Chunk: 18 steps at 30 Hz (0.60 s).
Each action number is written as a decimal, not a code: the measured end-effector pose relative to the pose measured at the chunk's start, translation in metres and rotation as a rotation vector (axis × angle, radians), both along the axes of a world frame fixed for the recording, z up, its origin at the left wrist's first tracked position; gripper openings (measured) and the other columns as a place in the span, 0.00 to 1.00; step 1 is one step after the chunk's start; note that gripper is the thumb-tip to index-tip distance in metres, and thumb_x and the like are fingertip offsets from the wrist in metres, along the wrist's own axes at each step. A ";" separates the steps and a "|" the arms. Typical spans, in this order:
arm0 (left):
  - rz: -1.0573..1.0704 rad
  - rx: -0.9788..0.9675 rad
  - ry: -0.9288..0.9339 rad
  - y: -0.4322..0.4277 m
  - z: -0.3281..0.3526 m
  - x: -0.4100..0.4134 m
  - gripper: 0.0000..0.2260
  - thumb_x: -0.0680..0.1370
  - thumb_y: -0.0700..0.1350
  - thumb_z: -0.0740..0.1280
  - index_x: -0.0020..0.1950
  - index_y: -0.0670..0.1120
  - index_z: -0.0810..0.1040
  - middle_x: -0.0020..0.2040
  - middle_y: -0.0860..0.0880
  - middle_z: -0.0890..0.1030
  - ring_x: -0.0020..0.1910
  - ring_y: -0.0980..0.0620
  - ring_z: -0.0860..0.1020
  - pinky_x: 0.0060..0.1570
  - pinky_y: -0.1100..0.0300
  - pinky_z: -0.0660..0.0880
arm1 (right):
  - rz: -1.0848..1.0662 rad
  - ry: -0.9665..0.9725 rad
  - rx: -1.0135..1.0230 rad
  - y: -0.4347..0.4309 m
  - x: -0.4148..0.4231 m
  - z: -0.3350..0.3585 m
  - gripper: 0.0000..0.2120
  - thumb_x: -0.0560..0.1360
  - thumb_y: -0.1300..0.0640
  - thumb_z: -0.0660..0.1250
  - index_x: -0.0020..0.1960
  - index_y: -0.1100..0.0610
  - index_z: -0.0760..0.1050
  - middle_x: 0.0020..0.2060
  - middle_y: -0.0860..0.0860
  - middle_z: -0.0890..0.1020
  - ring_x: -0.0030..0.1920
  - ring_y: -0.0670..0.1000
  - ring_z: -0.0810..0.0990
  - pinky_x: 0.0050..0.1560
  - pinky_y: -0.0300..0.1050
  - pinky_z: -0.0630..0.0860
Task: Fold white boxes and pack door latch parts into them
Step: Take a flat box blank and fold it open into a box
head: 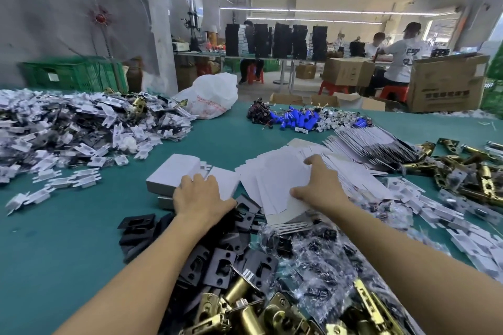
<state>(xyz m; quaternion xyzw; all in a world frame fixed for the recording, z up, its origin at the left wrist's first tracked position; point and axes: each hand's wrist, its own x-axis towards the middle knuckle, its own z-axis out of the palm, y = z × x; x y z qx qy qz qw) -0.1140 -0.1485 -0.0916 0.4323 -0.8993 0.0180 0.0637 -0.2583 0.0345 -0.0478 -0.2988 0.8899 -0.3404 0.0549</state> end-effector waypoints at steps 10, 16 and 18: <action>-0.043 0.409 0.453 0.047 0.048 -0.005 0.33 0.79 0.71 0.51 0.59 0.46 0.80 0.65 0.44 0.74 0.58 0.46 0.75 0.55 0.49 0.70 | -0.029 -0.825 -0.773 0.064 0.040 0.033 0.20 0.75 0.69 0.70 0.64 0.60 0.73 0.51 0.62 0.83 0.34 0.54 0.85 0.30 0.45 0.81; -0.377 1.700 1.114 0.129 0.088 0.007 0.44 0.70 0.77 0.54 0.66 0.41 0.77 0.57 0.40 0.84 0.57 0.39 0.81 0.60 0.43 0.76 | 0.122 -1.005 -0.897 0.080 0.085 0.038 0.15 0.78 0.70 0.63 0.63 0.62 0.74 0.53 0.60 0.85 0.47 0.56 0.84 0.40 0.47 0.84; -0.424 1.759 1.191 0.139 0.092 0.015 0.40 0.71 0.74 0.57 0.63 0.42 0.80 0.58 0.38 0.83 0.55 0.39 0.82 0.59 0.42 0.77 | 0.108 -0.937 -0.855 0.081 0.097 0.039 0.13 0.77 0.69 0.65 0.60 0.58 0.75 0.52 0.59 0.85 0.46 0.56 0.85 0.41 0.49 0.84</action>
